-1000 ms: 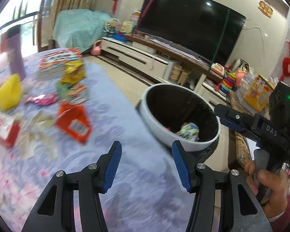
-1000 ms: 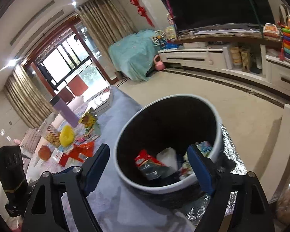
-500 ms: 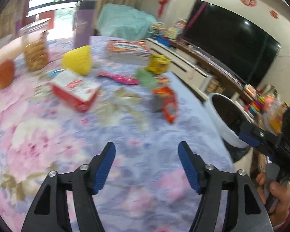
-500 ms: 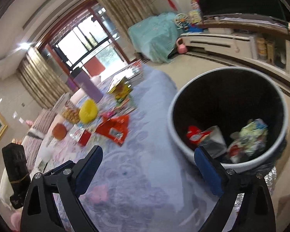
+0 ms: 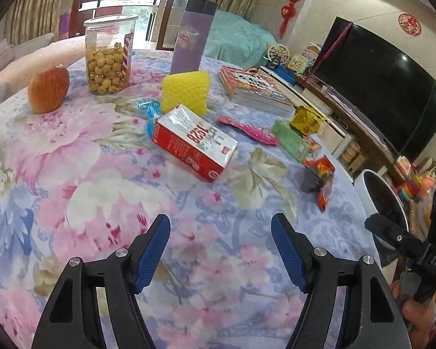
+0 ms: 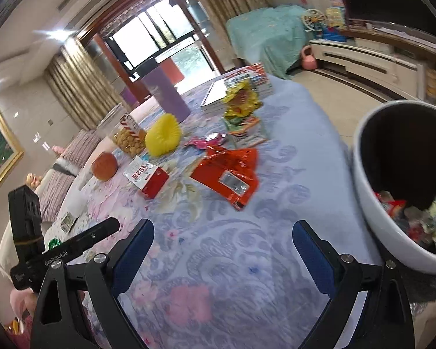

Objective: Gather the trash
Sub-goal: 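Grasp the white-and-red milk carton with the left tool while the right tool grasps the orange snack bag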

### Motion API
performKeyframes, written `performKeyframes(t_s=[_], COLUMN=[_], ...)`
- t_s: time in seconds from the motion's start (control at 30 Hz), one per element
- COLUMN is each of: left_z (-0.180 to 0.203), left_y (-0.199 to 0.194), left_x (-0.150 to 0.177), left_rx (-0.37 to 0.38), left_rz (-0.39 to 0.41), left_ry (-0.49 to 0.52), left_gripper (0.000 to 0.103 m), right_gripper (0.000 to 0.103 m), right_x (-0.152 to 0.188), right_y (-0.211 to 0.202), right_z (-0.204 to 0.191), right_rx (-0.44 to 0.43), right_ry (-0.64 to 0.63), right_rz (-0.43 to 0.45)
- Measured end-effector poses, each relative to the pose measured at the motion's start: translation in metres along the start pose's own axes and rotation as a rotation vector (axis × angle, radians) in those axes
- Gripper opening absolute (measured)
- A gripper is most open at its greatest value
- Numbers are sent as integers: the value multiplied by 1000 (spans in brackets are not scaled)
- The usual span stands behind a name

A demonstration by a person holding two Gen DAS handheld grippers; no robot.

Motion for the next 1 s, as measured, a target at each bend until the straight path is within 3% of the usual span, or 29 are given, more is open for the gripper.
performKeyframes(t_s=[0.3,0.77,0.87,0.9,0.93,0.97,1.0], left_z=[4,-17,-17,-17,-16,-14,-13], left_y=[54,122,126,127,127,127,126], left_x=[-26,-71,-72,-73,-73,-72,-70], left_rx=[-39,-126,-160,-178,-180,-177,-179], left_rz=[-2,-1,10,16,20,20,18], left_ry=[-17,-174,-164,-146,-129,-114,-95], left_gripper=[74,77,77,73,63,60,60], right_gripper=[97,96,83,70,66,63,53], right_x=[-13,-33,-34,-34,-34,-33,-33], right_y=[35,66,69,71,72,73,72], right_z=[-4,-2,-4,-4,-5,-4,-3], right_rx=[4,-4,-4,-2,-1,3,4], right_ry=[-12,-19,-31,-35,-36,-38,-38], right_rz=[-28,-41,-43,-49,-57,-61,-56])
Point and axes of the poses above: each gripper's, at about its wrist camera, not at the fingertips, and y roughly the way its jaws point, z to its right, x to its underside, the point moved 3 cm from there along y, roughly the way its jaws point, and after that the axes turned 8 degrees about x, right-handed, at the moved point
